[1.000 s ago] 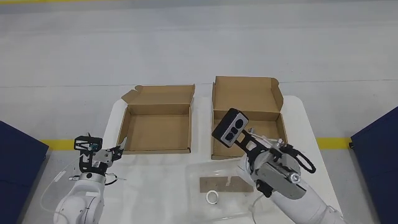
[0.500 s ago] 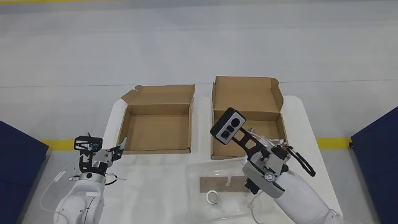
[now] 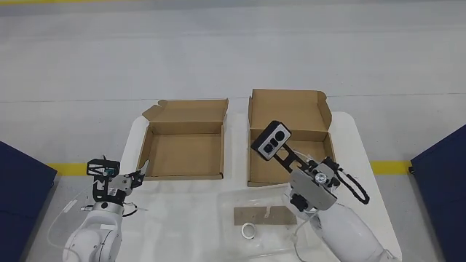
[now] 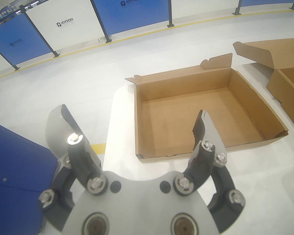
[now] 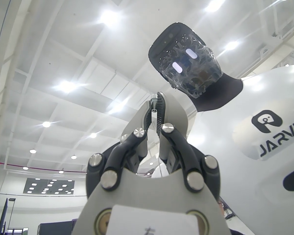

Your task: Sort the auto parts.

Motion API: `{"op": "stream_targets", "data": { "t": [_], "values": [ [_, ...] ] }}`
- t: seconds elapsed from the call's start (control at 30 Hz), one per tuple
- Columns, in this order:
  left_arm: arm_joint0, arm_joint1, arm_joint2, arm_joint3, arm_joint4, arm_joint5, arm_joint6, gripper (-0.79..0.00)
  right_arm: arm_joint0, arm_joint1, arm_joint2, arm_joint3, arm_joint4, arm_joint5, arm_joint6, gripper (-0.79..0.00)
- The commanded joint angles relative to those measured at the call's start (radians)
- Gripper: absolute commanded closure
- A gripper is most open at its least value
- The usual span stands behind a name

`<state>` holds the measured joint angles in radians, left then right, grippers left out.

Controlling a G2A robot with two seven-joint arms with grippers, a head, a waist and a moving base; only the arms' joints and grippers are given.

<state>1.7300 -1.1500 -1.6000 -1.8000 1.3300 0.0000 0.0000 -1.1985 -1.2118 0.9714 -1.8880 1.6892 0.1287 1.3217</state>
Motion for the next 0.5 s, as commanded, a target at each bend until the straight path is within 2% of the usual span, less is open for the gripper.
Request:
{"op": "stream_targets", "data": {
  "t": [0.0,0.2,0.47],
  "values": [
    [0.0,0.0,0.0,0.0,0.0,0.0,0.0,-0.785,0.0,0.0,0.001,0.0,-0.001,-0.001,0.0,0.0],
    [0.0,0.0,0.0,0.0,0.0,0.0,0.0,-0.785,0.0,0.0,0.001,0.0,-0.001,-0.001,0.0,0.0],
    [0.0,0.0,0.0,0.0,0.0,0.0,0.0,-0.785,-0.03,-0.001,0.045,-0.018,-0.08,-0.011,-0.072,0.0]
  ]
}}
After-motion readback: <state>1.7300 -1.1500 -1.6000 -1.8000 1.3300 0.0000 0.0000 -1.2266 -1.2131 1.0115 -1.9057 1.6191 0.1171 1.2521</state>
